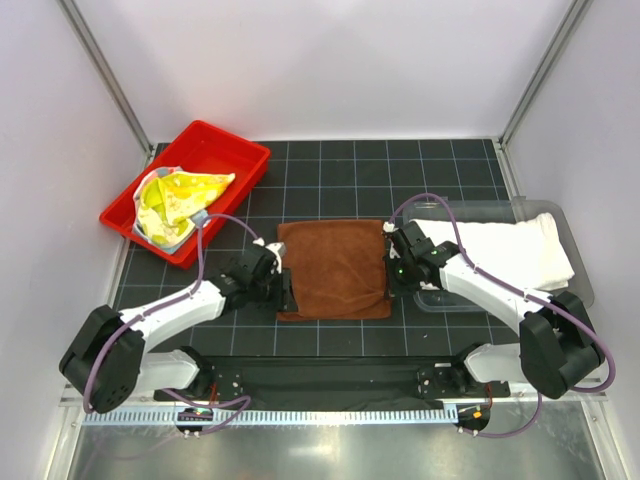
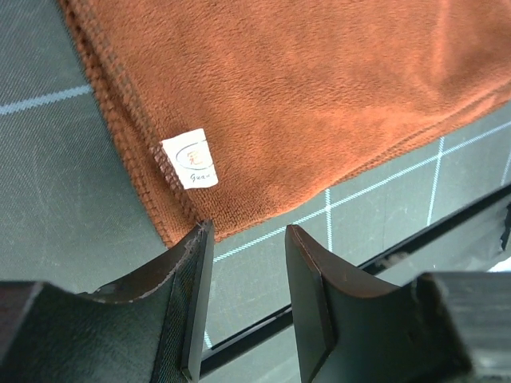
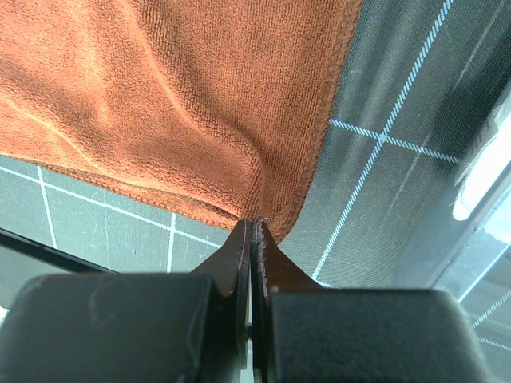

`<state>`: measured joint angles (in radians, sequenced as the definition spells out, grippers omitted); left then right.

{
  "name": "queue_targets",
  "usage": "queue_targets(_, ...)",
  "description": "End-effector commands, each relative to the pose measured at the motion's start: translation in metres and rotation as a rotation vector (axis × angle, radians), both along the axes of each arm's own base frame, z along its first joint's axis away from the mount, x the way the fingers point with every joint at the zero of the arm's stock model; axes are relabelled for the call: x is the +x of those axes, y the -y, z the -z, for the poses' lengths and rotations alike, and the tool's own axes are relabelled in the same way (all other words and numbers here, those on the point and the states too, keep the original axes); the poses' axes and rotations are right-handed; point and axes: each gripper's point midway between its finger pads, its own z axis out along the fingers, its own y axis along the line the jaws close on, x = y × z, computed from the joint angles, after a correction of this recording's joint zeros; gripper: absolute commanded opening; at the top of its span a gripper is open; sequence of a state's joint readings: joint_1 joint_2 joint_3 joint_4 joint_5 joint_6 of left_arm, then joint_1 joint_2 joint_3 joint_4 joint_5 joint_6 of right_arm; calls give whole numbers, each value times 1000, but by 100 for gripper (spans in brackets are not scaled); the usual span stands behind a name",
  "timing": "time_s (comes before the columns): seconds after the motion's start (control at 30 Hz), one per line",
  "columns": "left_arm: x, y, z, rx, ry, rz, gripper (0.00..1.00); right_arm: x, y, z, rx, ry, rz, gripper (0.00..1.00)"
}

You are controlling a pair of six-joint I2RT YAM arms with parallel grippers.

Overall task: Fold and stack the towels
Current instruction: Fold the towel

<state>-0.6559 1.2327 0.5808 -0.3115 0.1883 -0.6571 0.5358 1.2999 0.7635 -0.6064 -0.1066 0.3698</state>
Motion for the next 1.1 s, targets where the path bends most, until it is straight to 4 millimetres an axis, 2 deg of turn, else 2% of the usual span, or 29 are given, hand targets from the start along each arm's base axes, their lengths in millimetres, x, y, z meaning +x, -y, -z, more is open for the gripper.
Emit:
queue_targets(0.0, 2, -8, 5, 44, 14, -59, 44, 7, -3, -13, 19, 58, -1, 2)
queue_targets(0.3, 8, -15, -4, 46, 67, -123, 46, 7, -3, -12, 19, 60, -2, 2)
queue_targets(0.63, 7, -8, 8, 35, 34, -119, 46, 8, -3, -15, 23, 67, -2, 2)
queue_targets(0.8, 11, 4, 2, -11, 62, -94, 45, 7, -3, -15, 22, 66, -3, 2)
queue_targets(1.07, 10, 7, 4, -6, 54, -83, 45, 8, -3, -14, 19, 66, -6, 2)
